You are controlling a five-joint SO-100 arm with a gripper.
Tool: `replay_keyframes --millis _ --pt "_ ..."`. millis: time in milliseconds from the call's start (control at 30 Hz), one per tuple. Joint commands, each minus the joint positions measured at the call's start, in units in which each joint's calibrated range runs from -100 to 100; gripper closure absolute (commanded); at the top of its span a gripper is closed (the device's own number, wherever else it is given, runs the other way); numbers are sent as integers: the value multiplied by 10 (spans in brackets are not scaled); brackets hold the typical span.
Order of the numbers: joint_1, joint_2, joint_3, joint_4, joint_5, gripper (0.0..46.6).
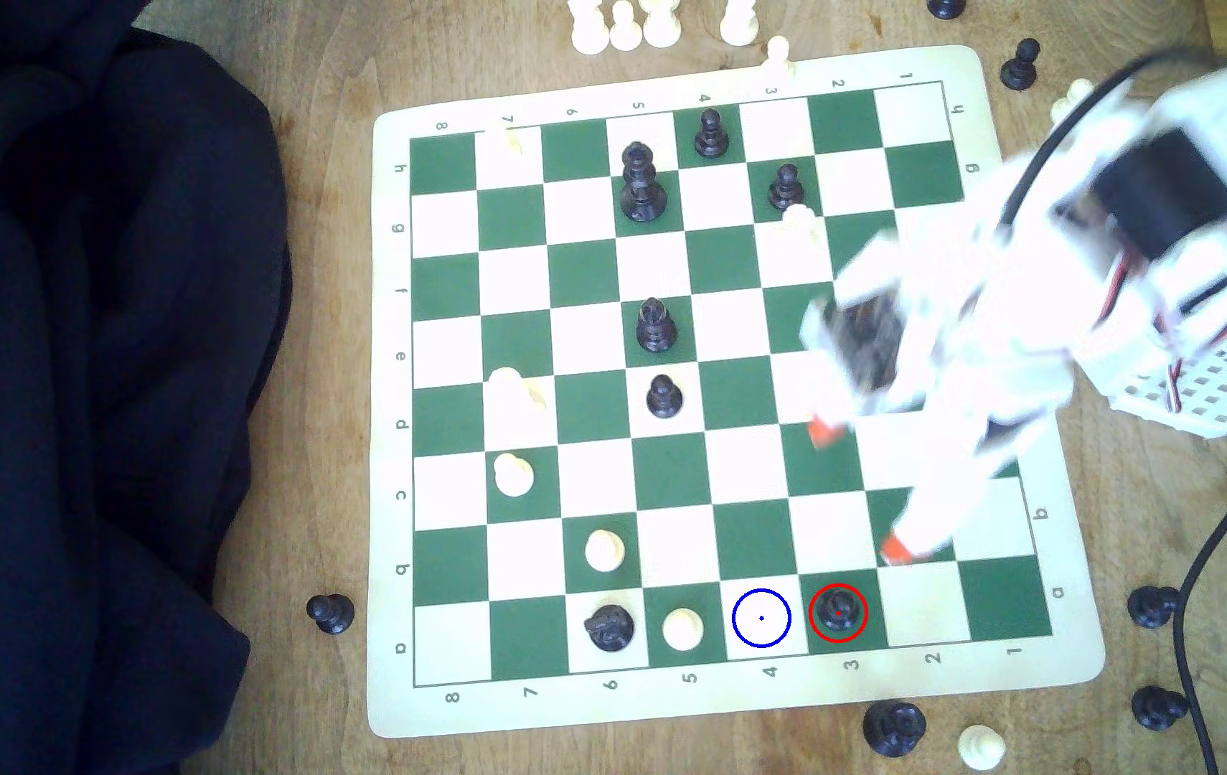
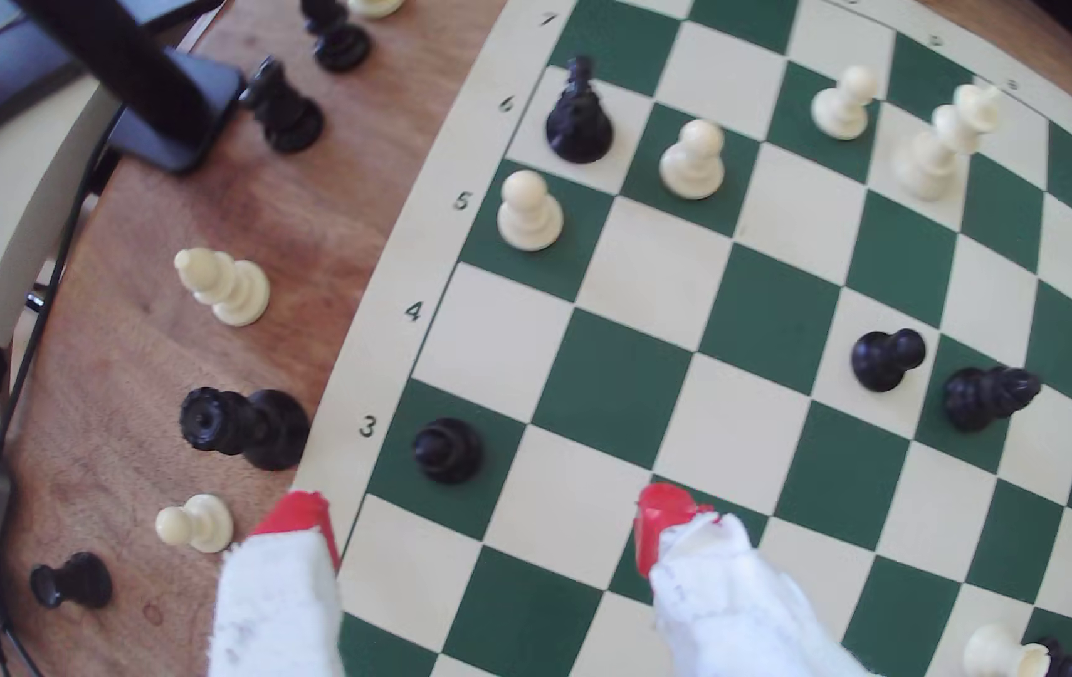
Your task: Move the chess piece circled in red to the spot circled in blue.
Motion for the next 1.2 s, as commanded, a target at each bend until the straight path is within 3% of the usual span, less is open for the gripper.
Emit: replay_keyframes --millis 0,167,767,1167 --pt "-50 44 -38 -14 -17 281" --pt "-75 84 -25 -38 -27 321" --pt "-74 257 1 -132 -32 319" --pt "-81 308 -15 -157 -35 341"
